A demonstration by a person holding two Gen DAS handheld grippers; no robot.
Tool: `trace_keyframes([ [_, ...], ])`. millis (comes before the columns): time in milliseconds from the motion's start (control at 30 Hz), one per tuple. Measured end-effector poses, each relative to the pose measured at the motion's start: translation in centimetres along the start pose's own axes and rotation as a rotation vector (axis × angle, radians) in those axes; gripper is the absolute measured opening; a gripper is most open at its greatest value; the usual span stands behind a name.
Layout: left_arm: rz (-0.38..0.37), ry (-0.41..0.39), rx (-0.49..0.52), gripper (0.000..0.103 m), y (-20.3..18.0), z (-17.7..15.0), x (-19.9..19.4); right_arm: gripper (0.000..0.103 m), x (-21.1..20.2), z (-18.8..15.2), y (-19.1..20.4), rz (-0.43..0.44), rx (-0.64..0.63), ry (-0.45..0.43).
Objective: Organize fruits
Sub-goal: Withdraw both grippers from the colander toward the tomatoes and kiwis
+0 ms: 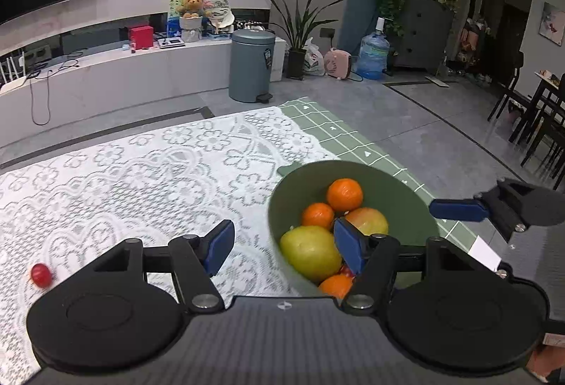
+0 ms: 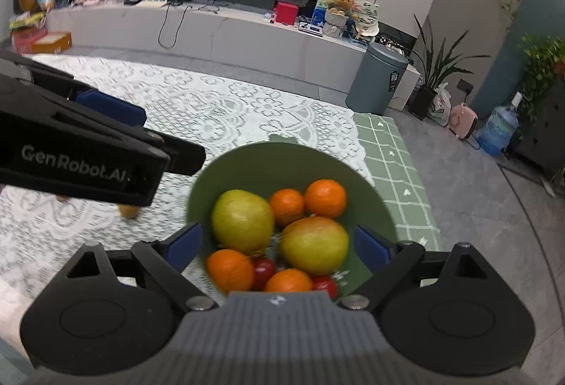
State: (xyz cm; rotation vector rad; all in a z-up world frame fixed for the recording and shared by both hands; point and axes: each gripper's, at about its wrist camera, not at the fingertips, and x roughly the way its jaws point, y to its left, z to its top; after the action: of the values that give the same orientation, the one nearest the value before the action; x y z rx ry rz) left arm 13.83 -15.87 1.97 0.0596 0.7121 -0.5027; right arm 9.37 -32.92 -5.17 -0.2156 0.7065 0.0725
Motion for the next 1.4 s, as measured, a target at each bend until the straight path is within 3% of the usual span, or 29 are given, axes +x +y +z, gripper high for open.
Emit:
trace_keyframes([
  [367, 0.068, 0.0, -0.002, 0.076, 2.9, -3.8, -3.5, 0.09, -1.9, -1.9, 4.9, 0.007, 0.147, -0.073],
  [533, 0.097, -0.003, -0.032, 0.076, 4.8, -5.7, -4.9, 0.09, -2.4, -2.6, 7.8, 0.012, 0.121, -0.109],
  [933, 0.167, 0.011, -0.112, 0.076, 8.9, -10.5, -7.6, 0.09, -1.8, -4.8, 13.0, 0.092, 0.056, -0.088],
  [1400, 0.208, -0.009, -0.239, 0.076, 12.9, -13.8, -7.8, 0.082, 0.3, -5.3, 15.8, 0.132, -0.001, -0.053],
])
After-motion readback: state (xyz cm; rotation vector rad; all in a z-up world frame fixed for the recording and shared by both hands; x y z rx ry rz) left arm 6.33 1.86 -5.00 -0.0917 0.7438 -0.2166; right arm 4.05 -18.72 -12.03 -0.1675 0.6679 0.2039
